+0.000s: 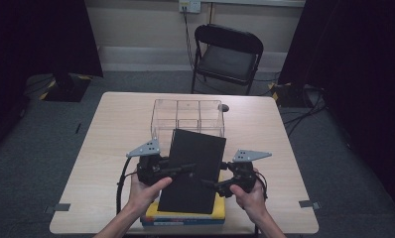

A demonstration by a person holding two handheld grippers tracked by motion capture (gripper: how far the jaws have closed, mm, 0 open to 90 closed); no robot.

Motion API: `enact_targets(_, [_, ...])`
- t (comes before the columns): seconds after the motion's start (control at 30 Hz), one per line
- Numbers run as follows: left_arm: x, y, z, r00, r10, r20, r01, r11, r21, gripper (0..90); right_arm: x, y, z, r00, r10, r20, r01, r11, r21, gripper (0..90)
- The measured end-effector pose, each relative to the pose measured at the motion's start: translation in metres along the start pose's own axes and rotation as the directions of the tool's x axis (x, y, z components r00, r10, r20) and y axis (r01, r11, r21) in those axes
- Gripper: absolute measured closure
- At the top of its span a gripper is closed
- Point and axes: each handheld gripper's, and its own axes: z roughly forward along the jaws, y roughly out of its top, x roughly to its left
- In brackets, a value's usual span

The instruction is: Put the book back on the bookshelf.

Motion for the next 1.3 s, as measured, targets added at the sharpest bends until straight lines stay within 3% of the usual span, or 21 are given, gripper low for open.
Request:
enact_targets(0.1, [-0.005,0.002,-0.002,0.9987,0.051,-0.005,-0.051,0.9987,-0.006,72.0,0.005,0.003,-0.002,0.9988,-0.045,0.02,0.046,0.999,-0.009,9.8])
enact_targets(0.27, [-0.002,-0.001,-0.007,0.9991,0.041,0.011,-0.041,0.9992,-0.007,71.3,0.01,0.002,-0.005,0.9949,-0.089,0.046,0.091,0.995,-0.028,14.4])
enact_targets(0.63, [-0.012,-0.006,-0.023,0.9951,0.099,0.009,-0.099,0.9937,0.053,67.7,0.025,0.003,-0.013,0.9826,-0.175,0.062,0.178,0.983,-0.042,25.0])
enact_targets(0.8, [-0.016,-0.01,-0.03,0.9928,0.109,0.048,-0.112,0.992,0.058,73.1,0.026,0.003,-0.016,0.9828,-0.184,0.005,0.184,0.981,-0.06,29.4])
enact_targets(0.87, [-0.021,-0.01,-0.032,0.9887,0.136,0.063,-0.14,0.9884,0.059,74.8,0.022,0.002,-0.015,0.9852,-0.169,-0.027,0.167,0.984,-0.061,28.7])
enact_targets(0.93, [-0.022,-0.011,-0.032,0.9882,0.135,0.072,-0.139,0.9886,0.057,75.4,0.019,0.001,-0.01,0.9857,-0.15,-0.076,0.147,0.988,-0.048,27.7])
enact_targets(1.1, [-0.02,-0.013,-0.034,0.988,0.135,0.076,-0.139,0.9886,0.058,75.5,0.019,-0.002,0.009,0.9754,-0.138,-0.172,0.139,0.99,-0.004,24.5])
enact_targets(1.17, [-0.018,-0.014,-0.034,0.9887,0.138,0.059,-0.141,0.9881,0.061,73.5,0.023,0.0,0.016,0.9748,-0.147,-0.168,0.151,0.988,0.012,26.3])
enact_targets(1.3, [-0.013,-0.014,-0.033,0.9886,0.138,0.061,-0.142,0.9875,0.069,69.7,0.027,0.001,0.012,0.9694,-0.199,-0.144,0.202,0.979,0.006,34.9])
